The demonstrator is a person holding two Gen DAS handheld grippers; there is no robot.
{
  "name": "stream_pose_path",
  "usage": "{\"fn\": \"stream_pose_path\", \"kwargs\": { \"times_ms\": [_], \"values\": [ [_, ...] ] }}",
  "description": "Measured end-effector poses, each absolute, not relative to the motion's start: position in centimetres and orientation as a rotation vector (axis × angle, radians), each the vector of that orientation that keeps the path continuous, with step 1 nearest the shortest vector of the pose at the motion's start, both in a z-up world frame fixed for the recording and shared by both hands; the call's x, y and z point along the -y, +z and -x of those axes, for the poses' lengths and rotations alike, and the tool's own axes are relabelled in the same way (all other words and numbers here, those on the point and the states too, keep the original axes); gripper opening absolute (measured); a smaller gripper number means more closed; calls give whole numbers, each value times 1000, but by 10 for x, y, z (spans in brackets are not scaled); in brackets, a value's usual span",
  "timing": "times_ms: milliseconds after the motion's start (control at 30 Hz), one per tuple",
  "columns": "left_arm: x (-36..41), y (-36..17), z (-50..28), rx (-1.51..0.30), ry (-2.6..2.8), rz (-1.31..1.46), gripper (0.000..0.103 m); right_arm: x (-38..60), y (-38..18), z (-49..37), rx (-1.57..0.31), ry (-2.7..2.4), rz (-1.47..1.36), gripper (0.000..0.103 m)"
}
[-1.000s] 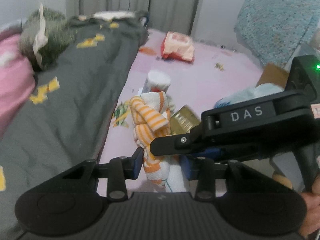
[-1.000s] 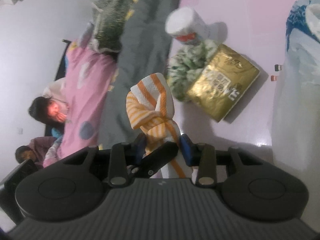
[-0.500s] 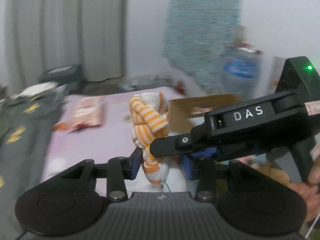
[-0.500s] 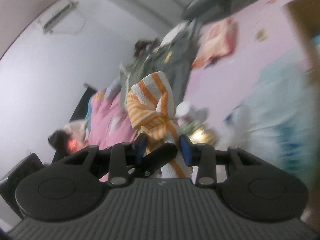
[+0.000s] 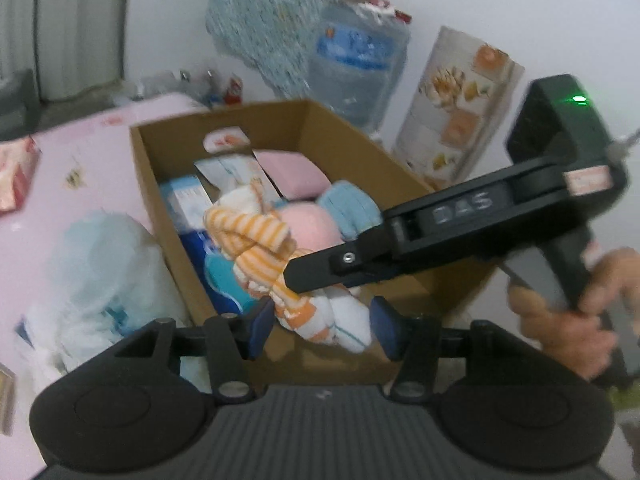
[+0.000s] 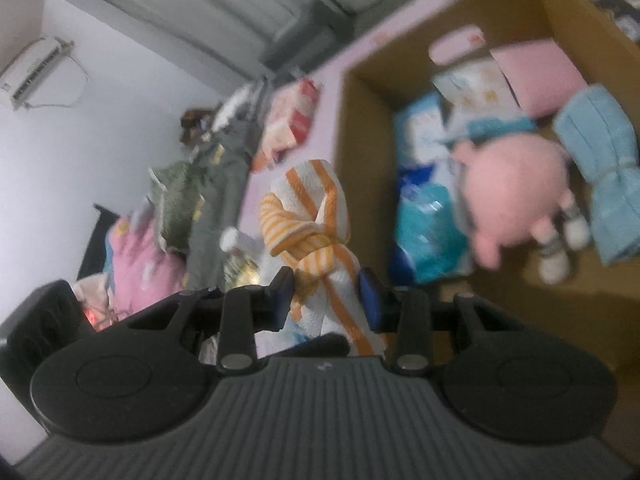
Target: Organize soft objects
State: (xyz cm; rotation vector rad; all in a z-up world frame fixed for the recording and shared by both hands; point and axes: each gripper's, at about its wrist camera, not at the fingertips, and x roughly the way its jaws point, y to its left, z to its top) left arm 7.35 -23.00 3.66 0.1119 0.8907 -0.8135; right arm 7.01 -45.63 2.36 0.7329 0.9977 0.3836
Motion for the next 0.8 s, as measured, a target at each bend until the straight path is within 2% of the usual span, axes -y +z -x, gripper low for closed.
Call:
{"fn": "stream_pose_path", "kwargs": {
  "times_ms": [267,567,700,800],
  "values": [
    [207,43,-63,-861,-770,-123,60,450,-23,-87,-1225,435,-679,36],
    [163,49,-64,-823,-665,-90,66,465,-10,-92,-1135,388,-780,36],
    [132,44,-58,-790,-594,-93,80,458,-1,-94,-1091,391,-796,41],
    [106,37,-57,-787,-522,-104,85,445,12,-98,-1058,412,-763,44]
  ]
}}
